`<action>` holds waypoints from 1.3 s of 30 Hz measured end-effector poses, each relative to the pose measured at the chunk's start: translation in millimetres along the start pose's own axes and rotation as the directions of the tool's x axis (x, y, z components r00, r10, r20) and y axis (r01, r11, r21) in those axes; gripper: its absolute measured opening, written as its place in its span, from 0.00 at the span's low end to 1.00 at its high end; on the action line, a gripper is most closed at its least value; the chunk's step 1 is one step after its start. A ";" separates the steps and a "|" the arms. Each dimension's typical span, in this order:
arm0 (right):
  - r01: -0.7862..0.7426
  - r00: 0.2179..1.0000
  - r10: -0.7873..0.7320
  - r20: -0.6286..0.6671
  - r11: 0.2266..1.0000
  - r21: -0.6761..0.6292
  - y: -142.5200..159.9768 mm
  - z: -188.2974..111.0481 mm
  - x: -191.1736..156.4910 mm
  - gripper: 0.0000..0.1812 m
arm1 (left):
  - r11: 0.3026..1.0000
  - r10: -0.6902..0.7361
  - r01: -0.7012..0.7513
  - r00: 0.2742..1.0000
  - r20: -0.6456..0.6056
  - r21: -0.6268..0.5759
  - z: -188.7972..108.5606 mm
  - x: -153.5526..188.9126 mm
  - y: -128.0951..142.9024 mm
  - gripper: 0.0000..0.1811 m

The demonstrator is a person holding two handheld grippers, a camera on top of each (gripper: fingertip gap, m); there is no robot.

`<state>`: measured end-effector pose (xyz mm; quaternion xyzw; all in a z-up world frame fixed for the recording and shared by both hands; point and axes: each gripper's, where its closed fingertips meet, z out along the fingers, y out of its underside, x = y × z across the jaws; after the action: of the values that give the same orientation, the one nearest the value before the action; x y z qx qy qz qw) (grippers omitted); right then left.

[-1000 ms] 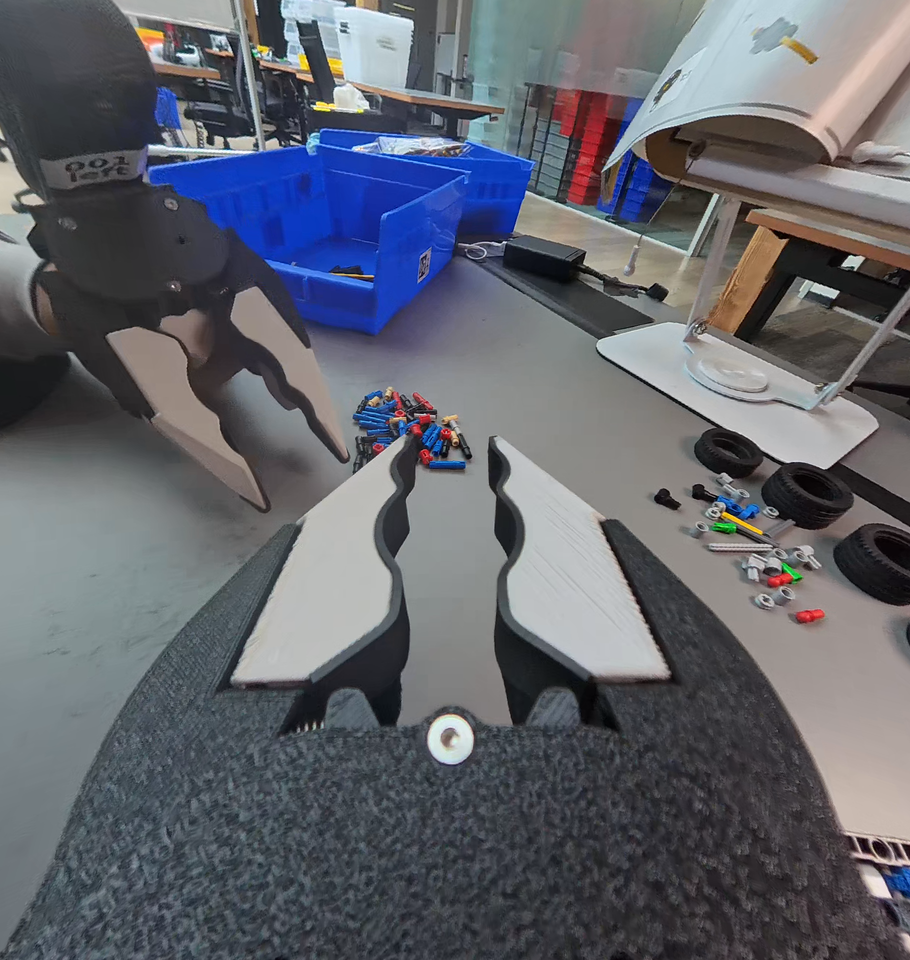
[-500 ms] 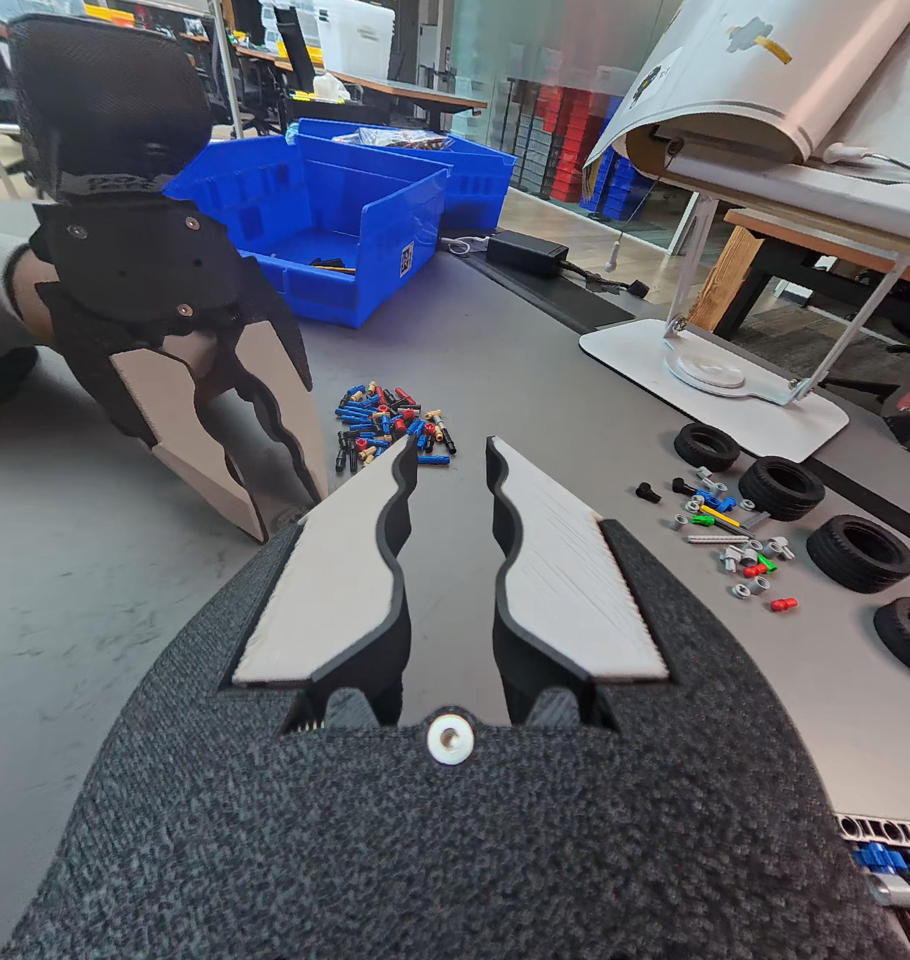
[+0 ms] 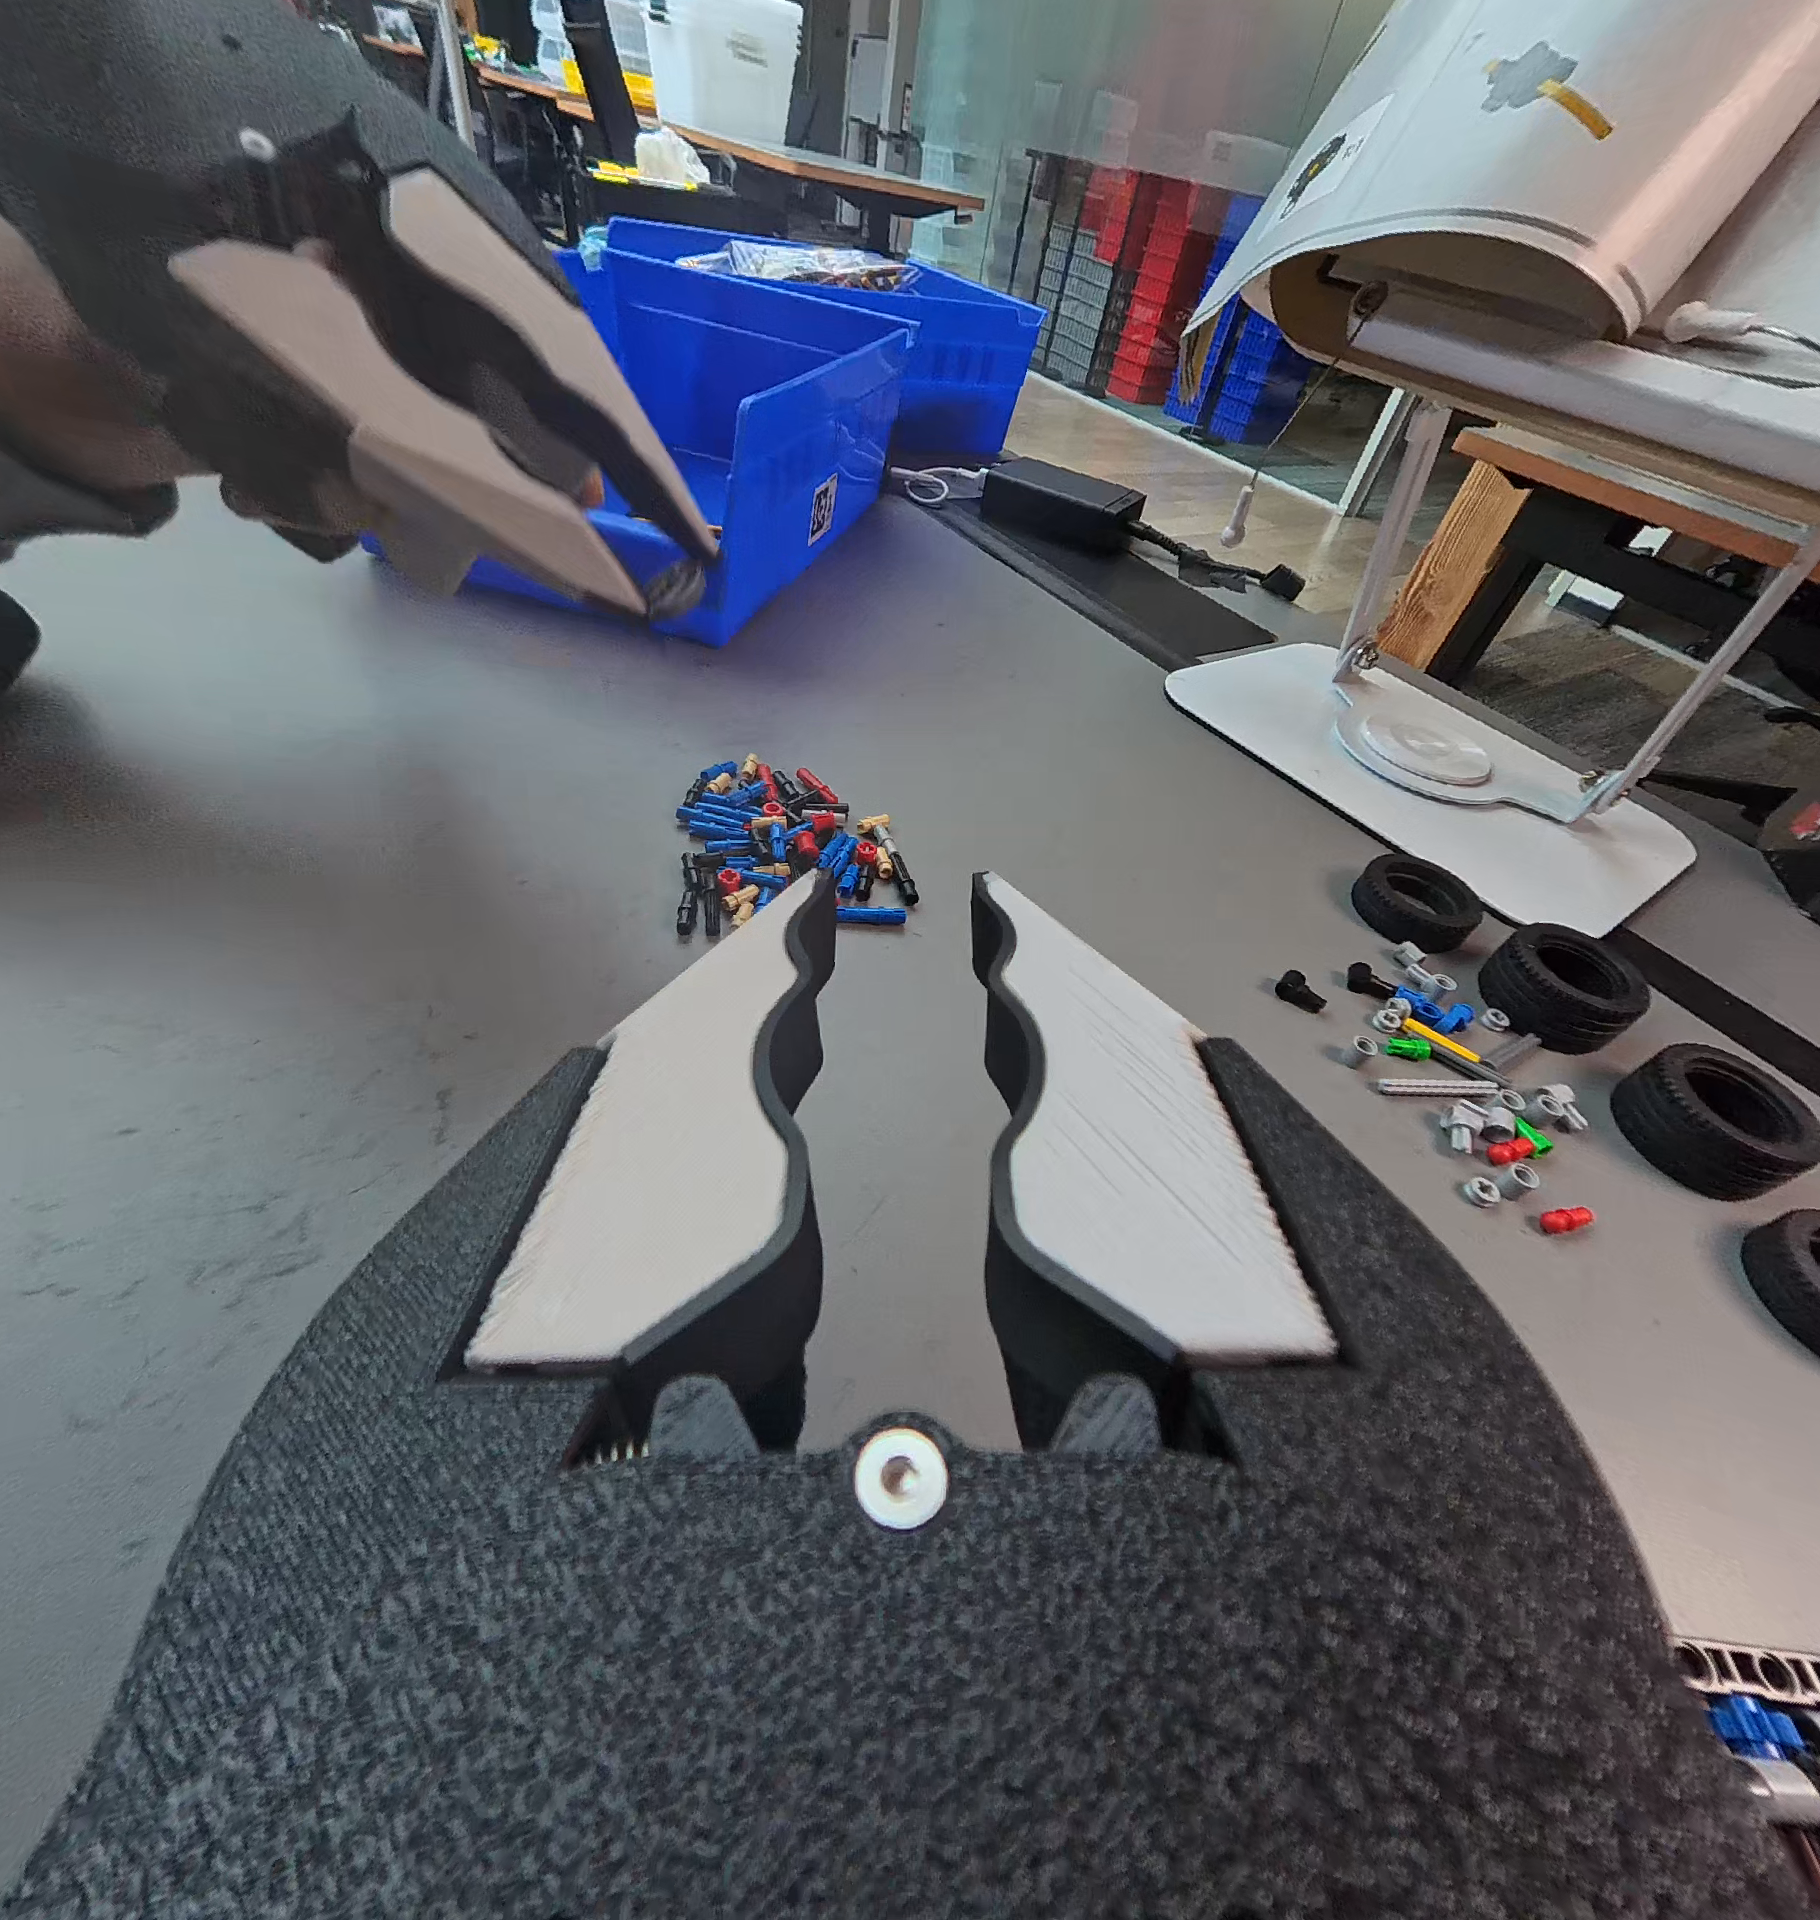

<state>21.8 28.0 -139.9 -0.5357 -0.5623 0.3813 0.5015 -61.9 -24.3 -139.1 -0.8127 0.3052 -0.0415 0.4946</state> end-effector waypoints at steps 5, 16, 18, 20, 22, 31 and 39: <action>0.007 1.000 -0.006 0.005 1.000 -0.010 1.0 1.8 -1.6 0.14 | 0.971 -0.241 0.217 0.878 0.415 0.104 -65.8 -110.2 16.5 0.13; 0.030 1.000 -0.030 0.005 0.999 -0.026 3.0 3.8 -4.6 0.14 | 0.884 -0.460 0.432 0.733 0.500 0.179 -83.4 -147.9 59.7 0.25; 0.035 0.999 -0.035 -0.003 0.999 -0.021 2.2 3.1 -4.3 0.13 | 0.905 -0.425 0.373 0.784 0.452 0.203 -76.9 -135.4 43.4 0.26; 0.039 0.999 -0.039 -0.005 0.999 -0.018 1.8 2.8 -4.8 0.13 | 0.936 -0.339 0.284 0.882 0.326 0.206 -60.2 -103.2 19.8 0.22; 0.040 0.999 -0.040 -0.003 0.999 -0.020 2.0 3.1 -5.2 0.13 | 0.965 -0.232 0.215 0.967 0.109 0.147 -31.7 -50.6 5.7 0.19; -0.015 1.000 0.014 -0.019 1.000 -0.012 1.2 1.2 2.2 0.20 | 0.995 -0.070 0.032 0.909 -0.410 -0.099 51.7 105.9 20.4 0.30; 0.008 1.000 -0.008 0.004 0.999 -0.035 4.1 3.8 -3.1 0.19 | 0.985 -0.027 -0.032 0.940 -0.340 -0.168 63.9 102.9 33.3 0.22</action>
<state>18.7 25.9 -145.1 -0.5413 -0.5719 0.3703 0.4928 29.9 -40.7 -223.3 -0.8323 0.3897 -0.1548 0.3627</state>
